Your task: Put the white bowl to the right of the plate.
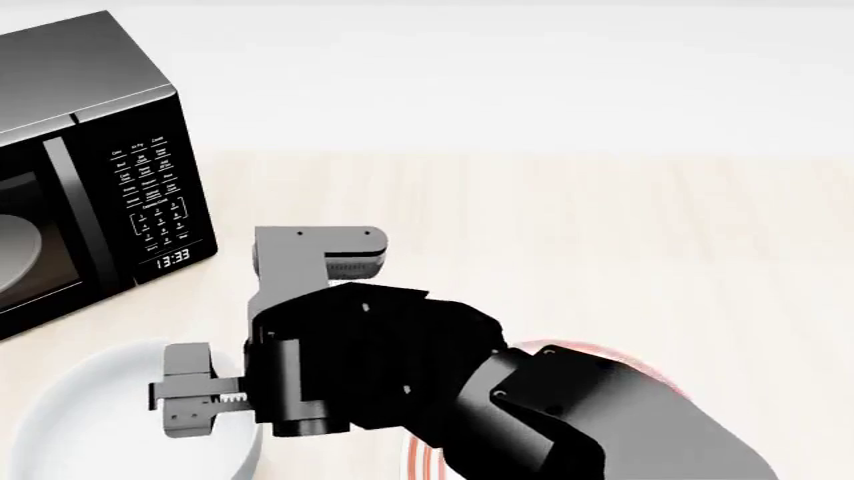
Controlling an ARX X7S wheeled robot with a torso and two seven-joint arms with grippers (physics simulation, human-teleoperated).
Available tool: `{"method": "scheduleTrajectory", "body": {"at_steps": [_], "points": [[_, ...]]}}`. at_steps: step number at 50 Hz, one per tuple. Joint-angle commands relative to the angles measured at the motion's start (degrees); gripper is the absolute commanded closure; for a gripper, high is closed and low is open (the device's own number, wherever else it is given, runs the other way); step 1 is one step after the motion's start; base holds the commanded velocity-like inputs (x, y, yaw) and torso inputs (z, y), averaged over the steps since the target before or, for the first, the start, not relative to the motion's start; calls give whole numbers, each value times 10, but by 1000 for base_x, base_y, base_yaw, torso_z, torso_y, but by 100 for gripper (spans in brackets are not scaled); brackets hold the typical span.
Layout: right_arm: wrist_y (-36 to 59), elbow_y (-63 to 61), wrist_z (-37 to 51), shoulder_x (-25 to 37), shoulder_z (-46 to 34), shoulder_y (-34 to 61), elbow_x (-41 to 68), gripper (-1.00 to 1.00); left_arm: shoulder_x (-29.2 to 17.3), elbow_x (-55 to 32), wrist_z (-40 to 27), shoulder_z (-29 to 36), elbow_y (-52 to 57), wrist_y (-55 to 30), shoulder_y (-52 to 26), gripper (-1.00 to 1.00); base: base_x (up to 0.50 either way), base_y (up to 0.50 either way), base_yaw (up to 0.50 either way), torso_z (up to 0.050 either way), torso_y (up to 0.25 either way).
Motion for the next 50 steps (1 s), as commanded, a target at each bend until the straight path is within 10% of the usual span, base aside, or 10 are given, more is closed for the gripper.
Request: {"method": "scheduleTrajectory", "body": {"at_steps": [1,46,47,50], "points": [[-9,-13,-31,0,1,-3,4,-100,-1,-3,-1,-1,4,2,4,-100,0,0,0,0,0],[-21,-4,-37,0,1,-56,-19,-100,-5,-23,-3,-16,21,1,13,-100,0,0,0,0,0],[-19,-2,-34,0,1,-57,-15,100,-5,-23,-3,-16,22,1,14,-100,0,0,0,0,0],[-23,-4,-27,0,1,-56,-25,100,-5,-24,-3,-17,23,1,15,-100,0,0,0,0,0]]}}
